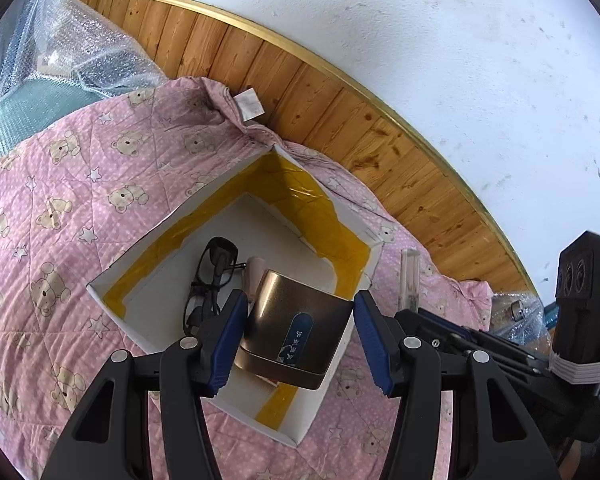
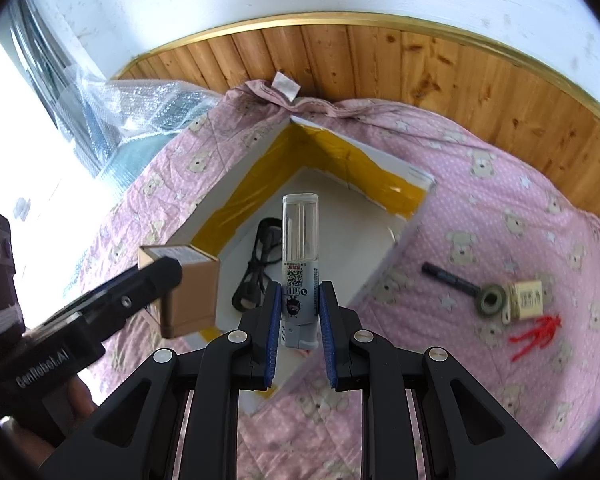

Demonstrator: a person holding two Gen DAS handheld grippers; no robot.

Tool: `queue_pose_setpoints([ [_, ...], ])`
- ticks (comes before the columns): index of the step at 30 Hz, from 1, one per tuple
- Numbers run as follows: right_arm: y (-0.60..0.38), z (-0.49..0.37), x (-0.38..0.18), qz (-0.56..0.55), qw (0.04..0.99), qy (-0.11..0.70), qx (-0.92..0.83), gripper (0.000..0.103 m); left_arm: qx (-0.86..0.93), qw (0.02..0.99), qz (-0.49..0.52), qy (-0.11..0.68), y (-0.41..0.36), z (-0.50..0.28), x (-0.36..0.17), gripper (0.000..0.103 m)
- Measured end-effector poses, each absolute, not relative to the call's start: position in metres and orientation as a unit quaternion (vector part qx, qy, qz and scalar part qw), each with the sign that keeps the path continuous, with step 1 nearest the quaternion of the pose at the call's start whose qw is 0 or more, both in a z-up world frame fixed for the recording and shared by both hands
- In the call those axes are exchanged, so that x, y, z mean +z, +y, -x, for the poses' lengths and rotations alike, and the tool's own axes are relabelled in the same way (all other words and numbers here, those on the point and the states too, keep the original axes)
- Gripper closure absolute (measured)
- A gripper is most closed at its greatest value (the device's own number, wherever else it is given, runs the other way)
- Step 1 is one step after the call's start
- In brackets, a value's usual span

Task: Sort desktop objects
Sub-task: 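Open both grippers to drop the gold tin and white tube into the box, then withdraw both grippers from the box toward the remaining items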

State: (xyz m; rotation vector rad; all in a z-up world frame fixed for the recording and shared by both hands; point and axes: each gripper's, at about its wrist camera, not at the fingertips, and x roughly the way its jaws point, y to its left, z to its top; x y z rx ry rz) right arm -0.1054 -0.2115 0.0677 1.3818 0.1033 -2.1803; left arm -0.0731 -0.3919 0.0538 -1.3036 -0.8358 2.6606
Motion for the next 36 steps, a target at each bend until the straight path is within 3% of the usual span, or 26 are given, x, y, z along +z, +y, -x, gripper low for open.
queue_pose_setpoints([
  [11, -0.234, 0.154, 0.044, -0.519, 0.293, 0.060, -0.800, 0.082, 0.856, 0.025, 0.441, -0.269, -0.388, 0.131, 0.029, 0.047],
  [14, -0.234, 0.166, 0.026, -0.532, 0.282, 0.074, -0.795, 0.069, 0.835, 0.021, 0.474, -0.277, -0.388, 0.150, 0.000, 0.047],
  [16, -0.224, 0.171, 0.020, -0.543, 0.289, 0.052, -0.787, 0.068, 0.824, 0.020, 0.486, -0.290, -0.391, 0.153, -0.012, 0.047],
  [36, -0.183, 0.135, 0.018, -0.570, 0.273, -0.005, -0.775, 0.068, 0.831, 0.047, 0.487, -0.264, -0.372, 0.127, 0.010, 0.047],
])
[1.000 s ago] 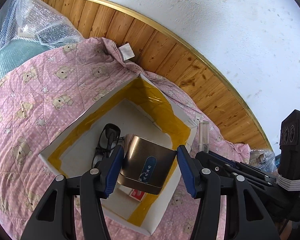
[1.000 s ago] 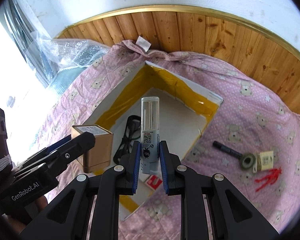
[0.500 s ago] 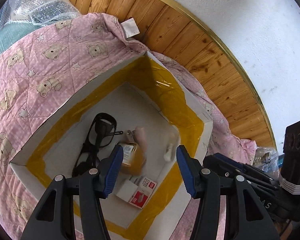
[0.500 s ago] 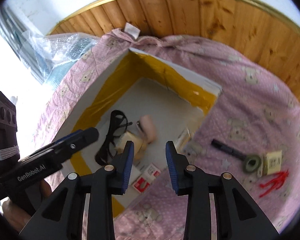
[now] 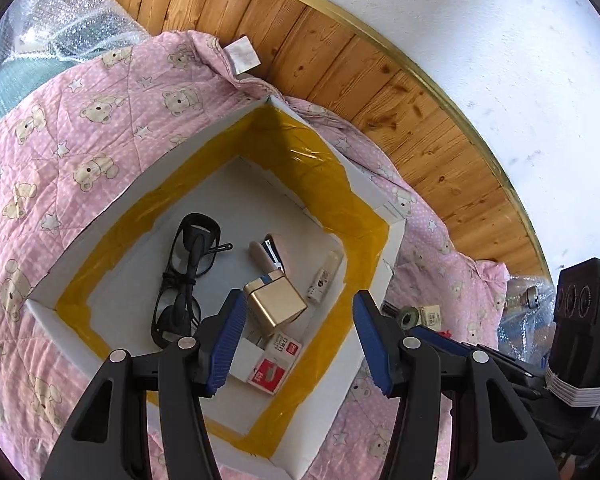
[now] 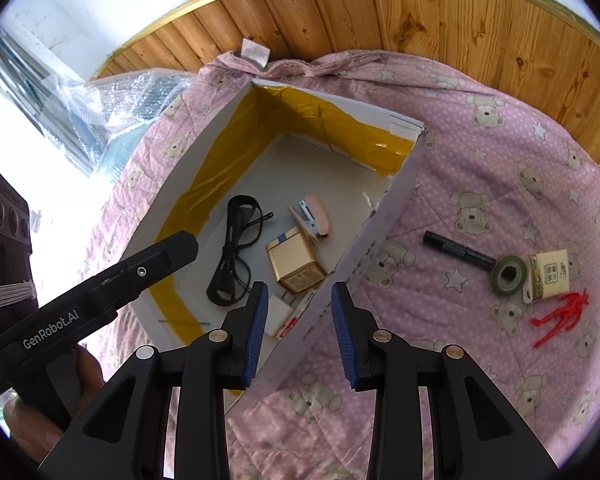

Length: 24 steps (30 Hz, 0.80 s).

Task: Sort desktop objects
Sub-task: 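Withdraw both grippers from the box toward the remaining items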

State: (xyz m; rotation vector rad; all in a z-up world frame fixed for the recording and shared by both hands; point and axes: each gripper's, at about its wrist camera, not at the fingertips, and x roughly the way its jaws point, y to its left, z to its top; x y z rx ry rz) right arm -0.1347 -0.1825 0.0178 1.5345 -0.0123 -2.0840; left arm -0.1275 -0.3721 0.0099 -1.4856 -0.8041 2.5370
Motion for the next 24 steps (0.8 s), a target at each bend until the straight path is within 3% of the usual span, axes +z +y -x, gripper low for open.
queue_pose_setpoints([
  [24, -0.184, 0.085, 0.065, -0.534, 0.287, 0.002, -0.795, 0.068, 0.848, 0.053, 0.463, -0.252, -0.367, 0.073, 0.059, 0.047],
])
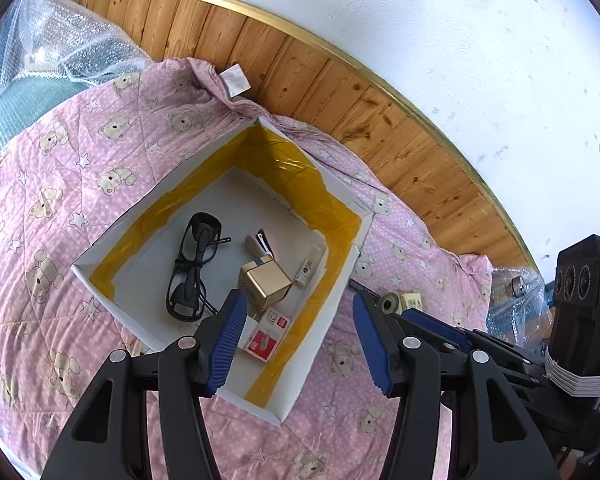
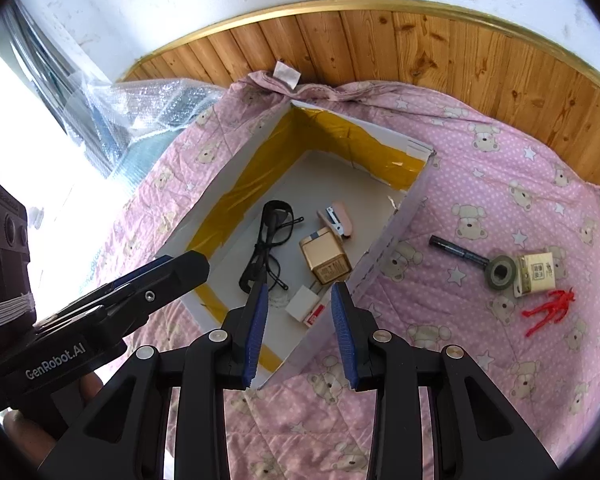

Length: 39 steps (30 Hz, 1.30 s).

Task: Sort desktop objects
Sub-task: 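Withdraw both grippers from the box toward the remaining items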

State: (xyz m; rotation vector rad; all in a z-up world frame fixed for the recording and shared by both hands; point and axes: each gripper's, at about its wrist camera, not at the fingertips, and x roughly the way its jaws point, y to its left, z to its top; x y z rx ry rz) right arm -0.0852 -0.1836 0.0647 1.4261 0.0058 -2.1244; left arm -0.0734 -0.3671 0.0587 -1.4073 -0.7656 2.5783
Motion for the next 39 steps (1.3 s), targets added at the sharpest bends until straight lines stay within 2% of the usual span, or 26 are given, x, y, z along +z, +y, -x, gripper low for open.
queue_pose_setpoints([
  [18, -0.144, 0.067, 0.062, -0.532, 0.271, -0.034, -0.801, 0.067, 0.846, 0.067, 0.478, -0.225, -0.335, 0.060, 0.070, 0.046],
  [39, -0.041, 0.083, 0.011, -0.563, 0.186, -0.118, -0.796, 0.067, 0.820, 0.134, 0.536, -0.148, -0.230, 0.092, 0.043, 0.045],
])
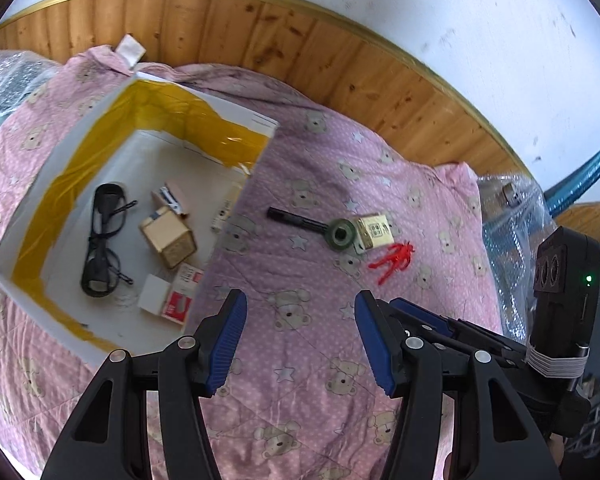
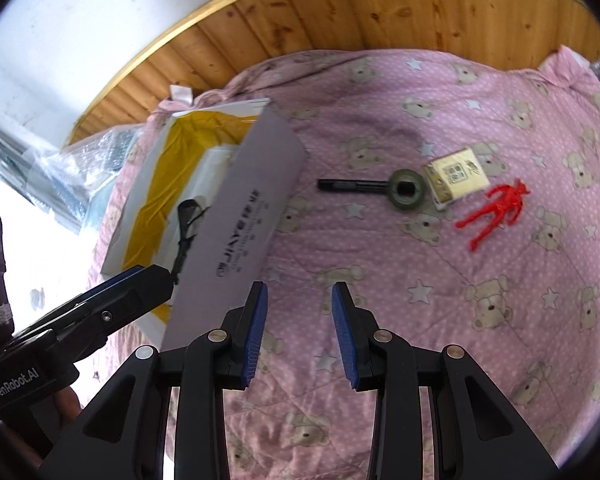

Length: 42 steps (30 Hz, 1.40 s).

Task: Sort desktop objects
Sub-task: 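Withdraw both grippers from the box toward the remaining items, then grasp the green tape roll with the left gripper while the right gripper grasps the red figurine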

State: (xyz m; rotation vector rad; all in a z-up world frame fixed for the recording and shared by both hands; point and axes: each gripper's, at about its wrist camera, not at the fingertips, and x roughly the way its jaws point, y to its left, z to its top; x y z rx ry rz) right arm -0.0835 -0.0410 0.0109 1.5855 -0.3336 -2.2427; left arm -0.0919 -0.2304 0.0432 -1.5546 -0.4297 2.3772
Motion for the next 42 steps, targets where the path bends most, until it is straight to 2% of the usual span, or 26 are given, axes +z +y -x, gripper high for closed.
queue_pose_setpoints([
  [18, 0.014, 0.113, -0.039, -0.593, 0.124, -0.159, -0.779, 0.067, 0.797, 0.174, 0.570, -0.097, -0.172, 0.138, 0.009, 0.045],
  [30, 0.058, 0.136, -0.064, -0.602, 0.073, -0.188, -0.773, 0.067, 0.776, 0.196, 0.597, -0.060, -0.138, 0.174, -0.033, 0.045],
  [42, 0.103, 0.164, -0.088, -0.600, 0.024, -0.225, -0.767, 0.067, 0.756, 0.214, 0.616, -0.056, -0.110, 0.207, -0.069, 0.045],
])
